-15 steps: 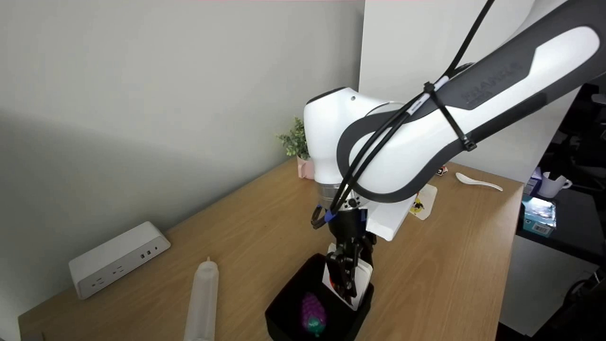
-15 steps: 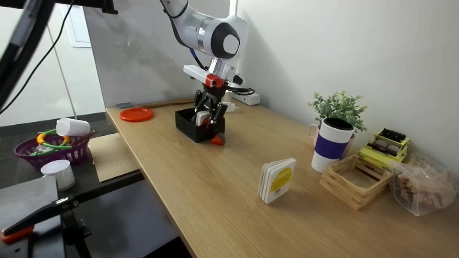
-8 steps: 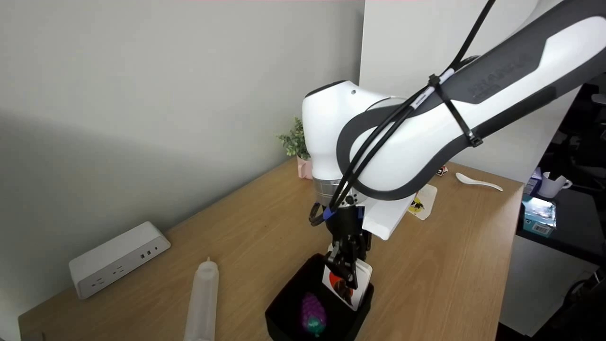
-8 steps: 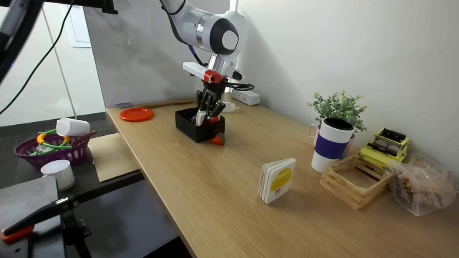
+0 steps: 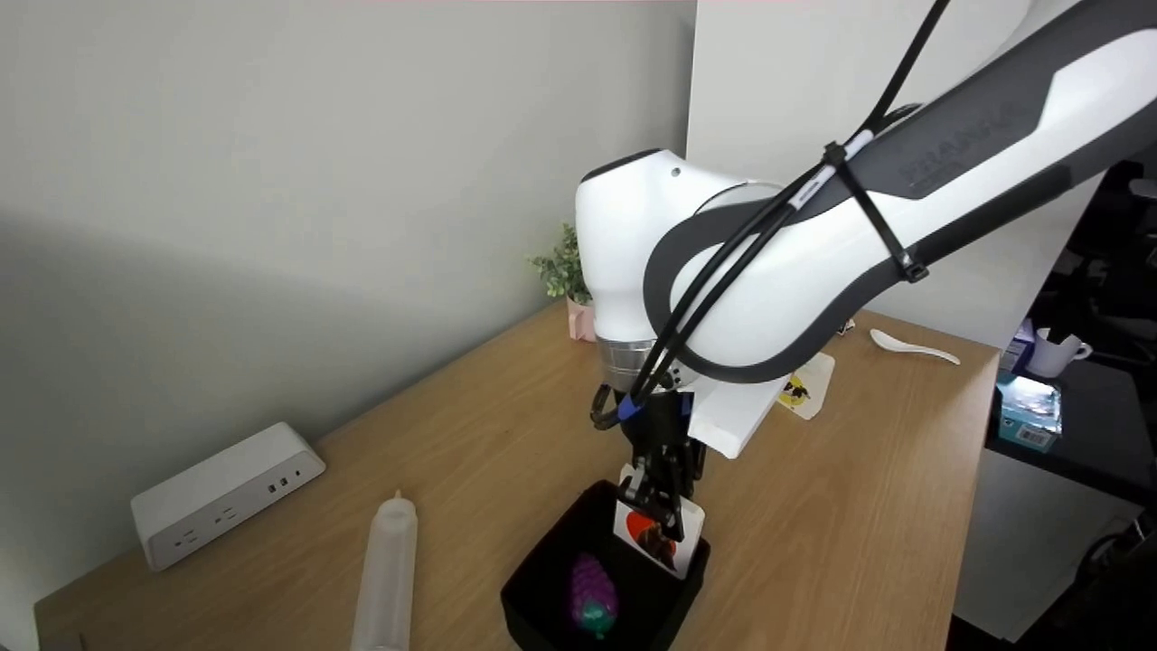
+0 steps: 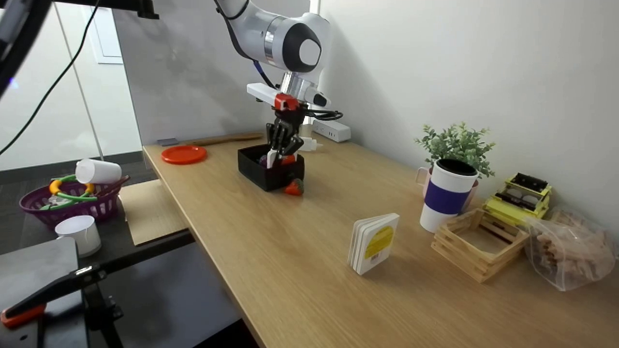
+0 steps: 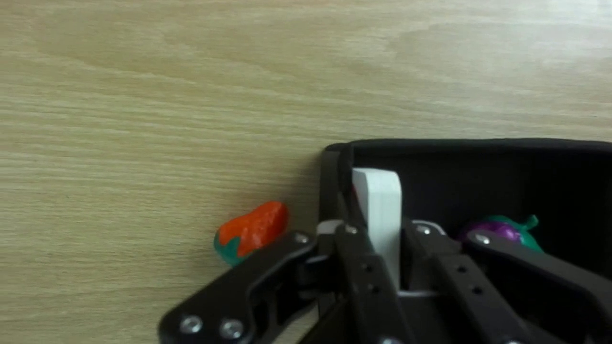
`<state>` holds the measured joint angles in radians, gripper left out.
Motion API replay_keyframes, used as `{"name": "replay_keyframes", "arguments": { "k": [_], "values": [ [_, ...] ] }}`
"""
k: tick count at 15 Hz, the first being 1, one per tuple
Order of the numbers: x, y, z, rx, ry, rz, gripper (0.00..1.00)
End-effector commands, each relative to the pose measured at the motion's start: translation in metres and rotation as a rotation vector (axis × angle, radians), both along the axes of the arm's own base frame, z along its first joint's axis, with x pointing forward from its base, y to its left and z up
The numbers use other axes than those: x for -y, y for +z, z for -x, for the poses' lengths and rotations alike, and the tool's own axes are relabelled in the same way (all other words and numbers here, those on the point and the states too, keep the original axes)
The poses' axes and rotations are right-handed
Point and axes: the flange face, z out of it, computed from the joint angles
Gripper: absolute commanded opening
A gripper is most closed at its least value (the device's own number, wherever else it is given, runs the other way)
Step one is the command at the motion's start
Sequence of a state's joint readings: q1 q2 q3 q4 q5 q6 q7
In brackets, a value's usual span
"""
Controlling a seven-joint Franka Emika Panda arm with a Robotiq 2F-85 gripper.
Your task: Remove the things from the black box and put them on the table
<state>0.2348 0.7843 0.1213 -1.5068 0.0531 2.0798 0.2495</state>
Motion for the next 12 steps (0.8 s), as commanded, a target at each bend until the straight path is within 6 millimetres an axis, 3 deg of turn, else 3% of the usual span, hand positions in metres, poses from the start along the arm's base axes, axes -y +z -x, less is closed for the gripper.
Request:
{"name": "replay_keyframes", "arguments": {
  "k": [1, 6, 12],
  "values": [
    [0.0, 0.027, 0.013, 0.059, -0.019, 0.063, 0.04],
    [-0.004, 0.059, 0.024, 0.121, -0.04, 0.109, 0.04],
    [-0.001, 0.066, 0.026, 0.13, -0.023, 0.079, 0.04]
  ]
}}
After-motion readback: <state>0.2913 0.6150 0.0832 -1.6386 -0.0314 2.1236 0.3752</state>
